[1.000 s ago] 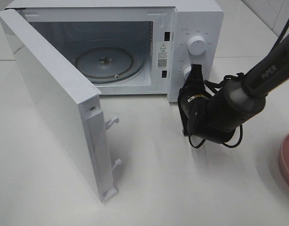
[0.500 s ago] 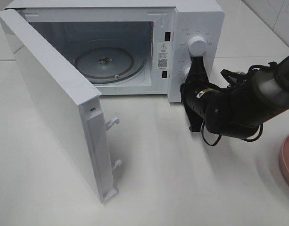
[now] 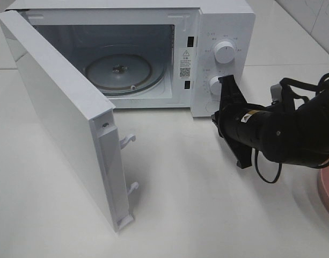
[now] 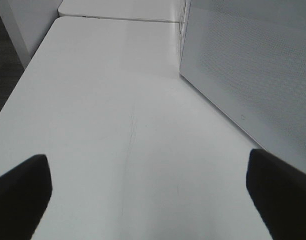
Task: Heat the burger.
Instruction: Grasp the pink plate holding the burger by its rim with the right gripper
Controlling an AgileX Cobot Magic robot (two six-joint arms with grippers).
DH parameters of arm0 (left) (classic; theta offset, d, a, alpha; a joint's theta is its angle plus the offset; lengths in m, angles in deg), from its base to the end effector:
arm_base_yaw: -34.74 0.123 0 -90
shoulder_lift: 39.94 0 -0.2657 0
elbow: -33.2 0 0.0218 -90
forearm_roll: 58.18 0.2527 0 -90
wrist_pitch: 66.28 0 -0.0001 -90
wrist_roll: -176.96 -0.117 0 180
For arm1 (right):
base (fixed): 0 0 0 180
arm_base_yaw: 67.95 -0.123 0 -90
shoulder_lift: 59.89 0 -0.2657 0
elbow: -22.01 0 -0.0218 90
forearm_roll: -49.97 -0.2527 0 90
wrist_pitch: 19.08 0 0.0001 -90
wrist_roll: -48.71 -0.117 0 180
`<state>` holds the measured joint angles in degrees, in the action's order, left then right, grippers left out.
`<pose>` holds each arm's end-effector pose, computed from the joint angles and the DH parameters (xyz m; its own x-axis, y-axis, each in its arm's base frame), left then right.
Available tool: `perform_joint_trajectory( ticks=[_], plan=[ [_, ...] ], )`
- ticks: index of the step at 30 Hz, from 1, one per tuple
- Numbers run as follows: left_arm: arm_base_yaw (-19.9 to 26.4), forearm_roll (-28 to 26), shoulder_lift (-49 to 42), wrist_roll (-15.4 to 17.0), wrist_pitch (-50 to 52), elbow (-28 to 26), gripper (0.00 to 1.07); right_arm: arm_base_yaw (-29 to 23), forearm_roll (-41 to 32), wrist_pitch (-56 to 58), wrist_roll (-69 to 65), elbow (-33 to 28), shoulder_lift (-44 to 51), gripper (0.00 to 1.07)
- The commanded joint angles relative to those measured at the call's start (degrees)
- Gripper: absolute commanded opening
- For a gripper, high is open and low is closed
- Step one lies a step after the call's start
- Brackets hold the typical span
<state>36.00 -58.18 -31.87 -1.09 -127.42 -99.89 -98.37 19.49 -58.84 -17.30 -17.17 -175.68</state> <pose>0.0364 0.0008 0.2716 -0.4391 -0.0437 -0.8974 -0.0370 0.9988 -0.0306 0.3113 0.1388 0.0882 -0.2324 0.9604 -0.1535 0.4238 0.2421 0.8728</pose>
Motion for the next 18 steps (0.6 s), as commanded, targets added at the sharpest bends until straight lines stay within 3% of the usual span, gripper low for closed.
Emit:
perform_joint_trajectory(
  ticks=[1,9,11,18],
  plan=[
    [-0.06,0.00,-0.34,0.11,-0.17,0.17,0.98,0.23,2.23,4.64,6.13,-1.15,3.78,0.00],
    [-0.06,0.00,-0.34,0.11,-0.17,0.17,0.98,0.23,2.46,17.48,20.00,-1.26,10.14,0.00],
    [-0.06,0.00,-0.34,0.11,-0.17,0.17,0.98,1.49,2.46,26.36,29.74,-1.15,13.29,0.00],
    [-0.06,0.00,-0.34,0.11,-0.17,0.17,0.98,4.58,2.46,39.76,43.14,-1.15,17.59,0.00]
  ],
)
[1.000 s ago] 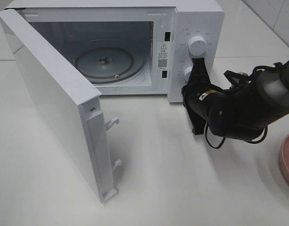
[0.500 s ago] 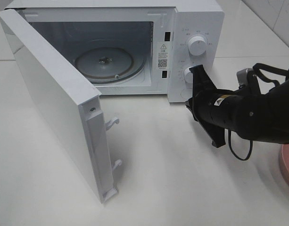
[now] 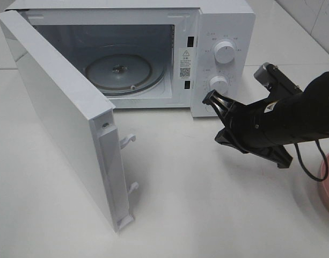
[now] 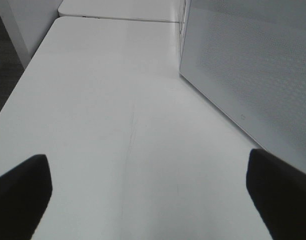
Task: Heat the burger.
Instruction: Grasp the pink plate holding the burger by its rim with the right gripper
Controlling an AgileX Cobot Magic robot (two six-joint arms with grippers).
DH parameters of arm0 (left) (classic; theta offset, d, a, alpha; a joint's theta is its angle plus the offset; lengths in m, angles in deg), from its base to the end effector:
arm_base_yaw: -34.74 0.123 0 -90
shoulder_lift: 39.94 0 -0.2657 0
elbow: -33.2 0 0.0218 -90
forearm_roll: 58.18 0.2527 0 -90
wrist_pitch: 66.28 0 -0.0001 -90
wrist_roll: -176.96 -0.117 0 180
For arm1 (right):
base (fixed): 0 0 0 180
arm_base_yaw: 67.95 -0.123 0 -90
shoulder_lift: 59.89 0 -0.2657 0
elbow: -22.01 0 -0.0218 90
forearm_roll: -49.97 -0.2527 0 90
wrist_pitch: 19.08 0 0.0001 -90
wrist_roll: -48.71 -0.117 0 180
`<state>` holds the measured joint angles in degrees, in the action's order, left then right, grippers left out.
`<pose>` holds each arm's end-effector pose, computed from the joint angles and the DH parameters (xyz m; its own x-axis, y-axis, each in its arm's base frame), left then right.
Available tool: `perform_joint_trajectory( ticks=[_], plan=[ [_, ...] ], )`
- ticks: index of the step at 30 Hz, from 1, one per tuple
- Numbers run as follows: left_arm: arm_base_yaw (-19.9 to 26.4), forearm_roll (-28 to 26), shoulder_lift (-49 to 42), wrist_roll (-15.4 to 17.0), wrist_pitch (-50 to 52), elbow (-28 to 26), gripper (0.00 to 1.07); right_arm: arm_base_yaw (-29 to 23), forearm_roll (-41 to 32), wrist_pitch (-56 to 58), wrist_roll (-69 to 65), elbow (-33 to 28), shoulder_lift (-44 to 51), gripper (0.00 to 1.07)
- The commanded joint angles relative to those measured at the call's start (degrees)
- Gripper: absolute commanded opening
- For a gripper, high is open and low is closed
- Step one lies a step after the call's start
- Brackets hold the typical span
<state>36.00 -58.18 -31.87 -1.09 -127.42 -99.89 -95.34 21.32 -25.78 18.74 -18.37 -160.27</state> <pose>0.0364 0.0008 0.2716 -0.4391 -0.0437 -0.8974 -0.0370 0.9988 -0.0306 0.2759 0.1356 0.1199 -0.6892 0.6012 -0.4044 0.3120 0.7500 0.5833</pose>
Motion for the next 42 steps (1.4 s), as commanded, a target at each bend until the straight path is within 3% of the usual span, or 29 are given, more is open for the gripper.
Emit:
perform_joint_trajectory(
  ticks=[1,7,9,12,14,17,19,21,24,25,26,27,28,29,30,31,33,42],
  plan=[
    [-0.06,0.00,-0.34,0.11,-0.17,0.17,0.98,1.55,0.63,6.70,7.10,0.06,2.18,0.00],
    [-0.06,0.00,-0.34,0.11,-0.17,0.17,0.98,5.73,3.04,19.60,17.53,0.06,5.84,0.00],
    [-0.06,0.00,-0.34,0.11,-0.17,0.17,0.98,7.33,10.20,26.99,19.65,0.06,8.31,0.01],
    [-0.06,0.00,-0.34,0.11,-0.17,0.17,0.98,7.73,12.49,28.42,19.65,0.06,9.11,0.01],
    [-0.06,0.00,-0.34,0.11,-0.17,0.17,0.98,9.34,17.82,34.43,19.77,0.52,11.63,0.03],
    [-0.06,0.00,-0.34,0.11,-0.17,0.17,0.98,9.85,18.85,36.78,19.88,0.92,12.03,0.03],
    [-0.06,0.00,-0.34,0.11,-0.17,0.17,0.98,11.57,24.35,46.18,20.05,3.15,12.66,0.06],
    [-0.06,0.00,-0.34,0.11,-0.17,0.17,0.98,11.92,25.61,47.67,20.05,3.67,12.66,0.08],
    [-0.06,0.00,-0.34,0.11,-0.17,0.17,0.98,13.12,28.65,51.34,20.11,4.64,12.66,0.16],
    [-0.06,0.00,-0.34,0.11,-0.17,0.17,0.98,13.81,30.83,52.37,20.11,4.70,12.66,0.27],
    [-0.06,0.00,-0.34,0.11,-0.17,0.17,0.98,13.81,30.83,52.37,20.11,4.70,12.66,0.27],
    [-0.06,0.00,-0.34,0.11,-0.17,0.17,0.98,14.04,32.37,53.00,20.11,4.70,12.66,0.46],
    [-0.06,0.00,-0.34,0.11,-0.17,0.17,0.98,14.04,32.37,53.00,20.11,4.70,12.66,0.46],
    [-0.06,0.00,-0.34,0.11,-0.17,0.17,0.98,14.04,33.40,53.11,20.11,4.70,12.66,0.57],
    [-0.06,0.00,-0.34,0.11,-0.17,0.17,0.98,14.04,35.01,52.88,20.11,4.70,12.66,0.80],
    [-0.06,0.00,-0.34,0.11,-0.17,0.17,0.98,14.04,35.01,52.88,20.11,4.70,12.66,0.80],
    [-0.06,0.00,-0.34,0.11,-0.17,0.17,0.98,14.04,36.50,52.77,20.28,4.70,12.66,1.03],
    [-0.06,0.00,-0.34,0.11,-0.17,0.17,0.98,15.81,37.64,52.71,19.82,4.64,12.61,1.01]
  ],
)
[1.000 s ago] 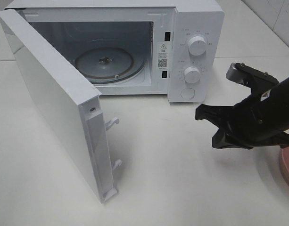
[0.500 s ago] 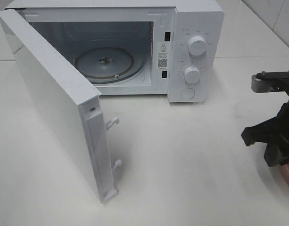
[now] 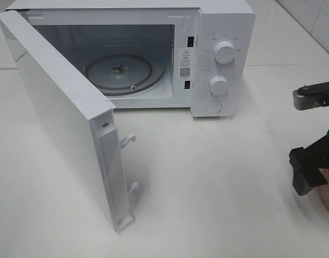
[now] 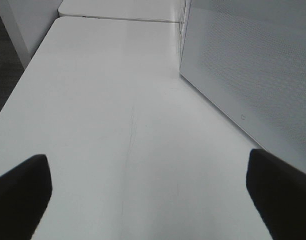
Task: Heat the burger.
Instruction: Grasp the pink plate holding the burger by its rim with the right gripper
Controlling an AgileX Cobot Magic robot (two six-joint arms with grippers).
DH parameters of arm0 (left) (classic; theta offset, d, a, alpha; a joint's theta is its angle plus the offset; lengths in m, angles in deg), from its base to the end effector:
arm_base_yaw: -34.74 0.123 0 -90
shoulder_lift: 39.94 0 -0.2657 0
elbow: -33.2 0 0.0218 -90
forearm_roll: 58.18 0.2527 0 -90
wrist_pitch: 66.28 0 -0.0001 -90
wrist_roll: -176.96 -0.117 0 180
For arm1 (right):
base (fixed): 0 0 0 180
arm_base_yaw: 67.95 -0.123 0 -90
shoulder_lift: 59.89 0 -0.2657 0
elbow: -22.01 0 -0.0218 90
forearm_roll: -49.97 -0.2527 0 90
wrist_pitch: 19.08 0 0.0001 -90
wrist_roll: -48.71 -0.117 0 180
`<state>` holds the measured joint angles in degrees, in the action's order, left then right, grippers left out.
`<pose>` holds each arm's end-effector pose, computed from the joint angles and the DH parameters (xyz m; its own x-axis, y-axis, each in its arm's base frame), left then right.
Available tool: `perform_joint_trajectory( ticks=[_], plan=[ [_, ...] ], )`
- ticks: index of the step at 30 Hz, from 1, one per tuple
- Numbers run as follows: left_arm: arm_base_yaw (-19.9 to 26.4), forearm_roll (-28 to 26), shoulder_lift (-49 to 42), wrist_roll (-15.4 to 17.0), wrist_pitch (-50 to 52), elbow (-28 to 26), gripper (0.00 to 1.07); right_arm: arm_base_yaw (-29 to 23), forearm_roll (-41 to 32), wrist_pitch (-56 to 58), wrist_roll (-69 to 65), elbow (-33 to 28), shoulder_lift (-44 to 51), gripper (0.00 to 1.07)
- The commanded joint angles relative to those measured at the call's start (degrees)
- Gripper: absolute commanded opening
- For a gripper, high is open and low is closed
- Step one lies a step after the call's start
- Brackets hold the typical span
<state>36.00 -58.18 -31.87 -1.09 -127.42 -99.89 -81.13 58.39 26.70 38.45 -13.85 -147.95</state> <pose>0.0364 0.0008 0.2716 -0.4391 -0.0437 -0.8974 -0.0370 0.9988 -0.0306 0.2308 0.0414 0.1512 -0.9701 -0.1494 -0.1914 -0.1345 0.9869 -0.0888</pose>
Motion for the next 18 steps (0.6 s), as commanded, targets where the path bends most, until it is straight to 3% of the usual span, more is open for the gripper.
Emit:
perform_joint_trajectory(
  ticks=[1,18],
  plan=[
    [-0.06,0.00,-0.34,0.11,-0.17,0.17,0.98,3.04,0.57,0.17,0.46,0.11,0.06,1.00],
    [-0.06,0.00,-0.34,0.11,-0.17,0.17,0.98,4.98,0.40,-6.25,0.40,0.11,-10.49,0.96]
  ],
)
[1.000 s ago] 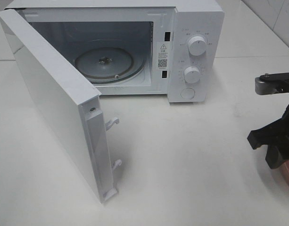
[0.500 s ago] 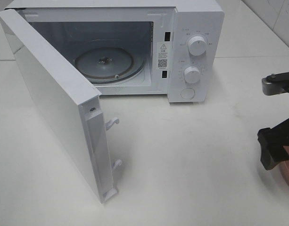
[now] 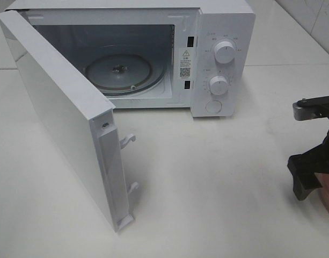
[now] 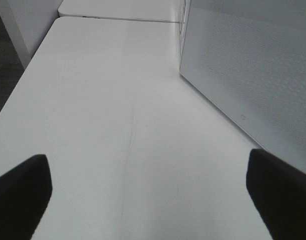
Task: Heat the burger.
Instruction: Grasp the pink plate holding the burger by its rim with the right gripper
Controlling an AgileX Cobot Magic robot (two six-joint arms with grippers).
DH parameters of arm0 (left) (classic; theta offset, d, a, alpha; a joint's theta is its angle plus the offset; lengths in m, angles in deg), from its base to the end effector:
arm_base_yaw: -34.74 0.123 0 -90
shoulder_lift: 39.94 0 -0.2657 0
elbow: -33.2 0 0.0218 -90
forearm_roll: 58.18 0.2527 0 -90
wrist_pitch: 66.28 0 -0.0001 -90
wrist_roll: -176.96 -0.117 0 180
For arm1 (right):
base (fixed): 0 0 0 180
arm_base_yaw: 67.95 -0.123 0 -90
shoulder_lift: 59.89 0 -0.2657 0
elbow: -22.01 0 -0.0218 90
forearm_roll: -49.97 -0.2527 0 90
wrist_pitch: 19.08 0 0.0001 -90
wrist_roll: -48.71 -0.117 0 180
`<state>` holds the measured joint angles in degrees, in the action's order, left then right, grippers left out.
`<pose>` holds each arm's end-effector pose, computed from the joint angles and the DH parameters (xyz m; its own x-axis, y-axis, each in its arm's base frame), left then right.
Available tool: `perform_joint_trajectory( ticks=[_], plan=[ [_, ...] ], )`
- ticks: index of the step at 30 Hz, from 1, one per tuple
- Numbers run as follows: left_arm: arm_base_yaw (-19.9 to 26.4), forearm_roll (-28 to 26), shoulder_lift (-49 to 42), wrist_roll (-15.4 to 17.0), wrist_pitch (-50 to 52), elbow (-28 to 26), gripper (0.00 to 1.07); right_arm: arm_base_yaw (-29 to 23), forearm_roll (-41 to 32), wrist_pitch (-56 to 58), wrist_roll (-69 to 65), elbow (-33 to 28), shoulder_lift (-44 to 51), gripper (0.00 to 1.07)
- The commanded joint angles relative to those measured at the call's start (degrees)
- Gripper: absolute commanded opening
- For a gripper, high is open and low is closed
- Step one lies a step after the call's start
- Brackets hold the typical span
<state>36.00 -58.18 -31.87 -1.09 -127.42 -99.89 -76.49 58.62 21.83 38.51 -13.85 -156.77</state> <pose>0.0364 0.0008 0.2716 -0.4391 -0.0437 -0.8974 -0.0370 0.9988 -0.0306 0.2446 0.0251 0.1156 -0.9889 -0.0846 -0.1222 -0.0738 0.9932 -0.0902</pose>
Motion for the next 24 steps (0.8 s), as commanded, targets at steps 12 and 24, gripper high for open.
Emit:
perform_joint_trajectory(
  ticks=[12,24],
  plan=[
    [-0.06,0.00,-0.34,0.11,-0.17,0.17,0.98,0.34,1.89,-4.13,0.40,0.11,-7.05,0.92],
    [-0.06,0.00,-0.34,0.11,-0.17,0.17,0.98,0.34,1.89,-5.50,0.63,0.06,-10.37,0.89]
  ],
)
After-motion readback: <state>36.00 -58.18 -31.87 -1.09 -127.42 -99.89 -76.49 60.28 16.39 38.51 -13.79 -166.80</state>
